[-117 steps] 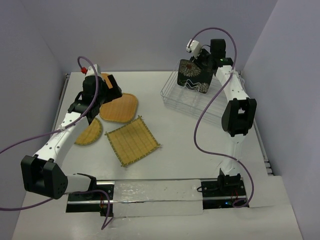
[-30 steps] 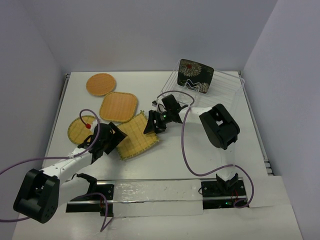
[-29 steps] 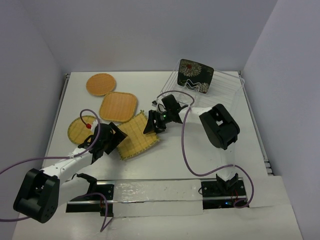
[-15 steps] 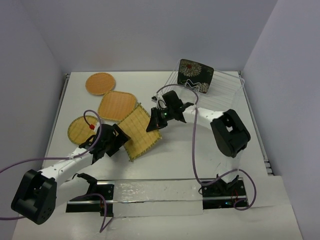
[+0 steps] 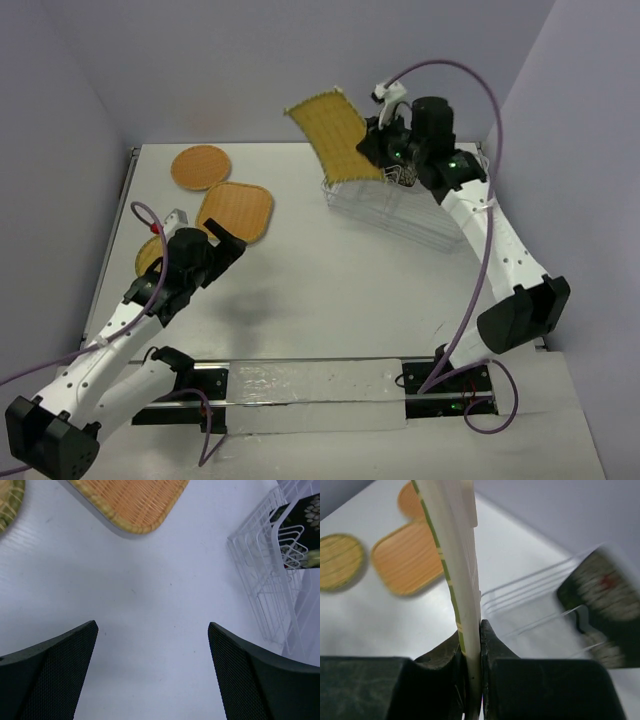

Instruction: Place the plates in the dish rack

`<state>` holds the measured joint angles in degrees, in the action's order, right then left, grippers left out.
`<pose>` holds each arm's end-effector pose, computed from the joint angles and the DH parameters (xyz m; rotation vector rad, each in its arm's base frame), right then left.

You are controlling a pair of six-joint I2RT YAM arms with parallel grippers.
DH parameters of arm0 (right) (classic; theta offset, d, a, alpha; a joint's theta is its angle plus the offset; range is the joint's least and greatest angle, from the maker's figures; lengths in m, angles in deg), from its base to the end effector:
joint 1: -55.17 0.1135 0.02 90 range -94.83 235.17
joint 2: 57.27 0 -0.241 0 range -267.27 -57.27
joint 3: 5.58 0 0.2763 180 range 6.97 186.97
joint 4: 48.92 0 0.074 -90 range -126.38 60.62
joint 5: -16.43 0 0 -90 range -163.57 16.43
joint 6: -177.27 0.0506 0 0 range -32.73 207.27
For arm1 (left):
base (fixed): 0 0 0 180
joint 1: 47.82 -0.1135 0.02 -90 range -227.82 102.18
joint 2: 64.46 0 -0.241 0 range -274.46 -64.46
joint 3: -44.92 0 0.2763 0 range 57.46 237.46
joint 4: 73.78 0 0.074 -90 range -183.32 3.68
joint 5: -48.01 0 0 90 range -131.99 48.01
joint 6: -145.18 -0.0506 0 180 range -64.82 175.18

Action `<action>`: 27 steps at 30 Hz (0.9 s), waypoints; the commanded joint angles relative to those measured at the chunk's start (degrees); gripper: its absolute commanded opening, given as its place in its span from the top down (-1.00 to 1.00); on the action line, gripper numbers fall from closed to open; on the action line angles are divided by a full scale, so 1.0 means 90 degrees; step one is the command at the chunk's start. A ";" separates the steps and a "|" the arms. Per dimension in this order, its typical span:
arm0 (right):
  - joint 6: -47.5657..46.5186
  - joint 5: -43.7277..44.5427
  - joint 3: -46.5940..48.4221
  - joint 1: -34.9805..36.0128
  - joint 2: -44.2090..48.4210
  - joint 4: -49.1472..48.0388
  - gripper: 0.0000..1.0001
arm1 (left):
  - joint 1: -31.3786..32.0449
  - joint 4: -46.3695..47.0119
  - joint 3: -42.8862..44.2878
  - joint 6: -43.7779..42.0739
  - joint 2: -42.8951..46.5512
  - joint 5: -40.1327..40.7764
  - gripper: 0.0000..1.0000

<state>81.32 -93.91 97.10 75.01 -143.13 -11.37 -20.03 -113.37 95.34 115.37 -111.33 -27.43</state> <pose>0.3521 0.1457 0.3908 -0.6628 1.8251 0.5041 0.2098 -0.0962 0.2341 -0.7628 2.1047 -0.5846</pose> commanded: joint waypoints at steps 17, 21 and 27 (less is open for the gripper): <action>-0.6238 0.0618 0.3786 -0.0898 -0.1639 0.3754 1.00 | -0.1230 0.0641 0.2119 -0.1487 -0.2582 -0.0123 -0.99; -0.6058 0.1009 0.3806 -0.0906 -0.1887 0.3608 1.00 | -0.1331 0.0756 0.2289 -0.1719 -0.2933 -0.0360 -0.99; -0.5723 0.1341 0.3843 -0.0937 -0.2237 0.3307 1.00 | -0.1558 0.0705 0.2472 -0.1894 -0.3246 -0.0528 -0.99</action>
<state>28.42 -84.33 129.33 67.20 -162.52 24.14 -32.66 -109.01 114.63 100.74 -140.05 -30.12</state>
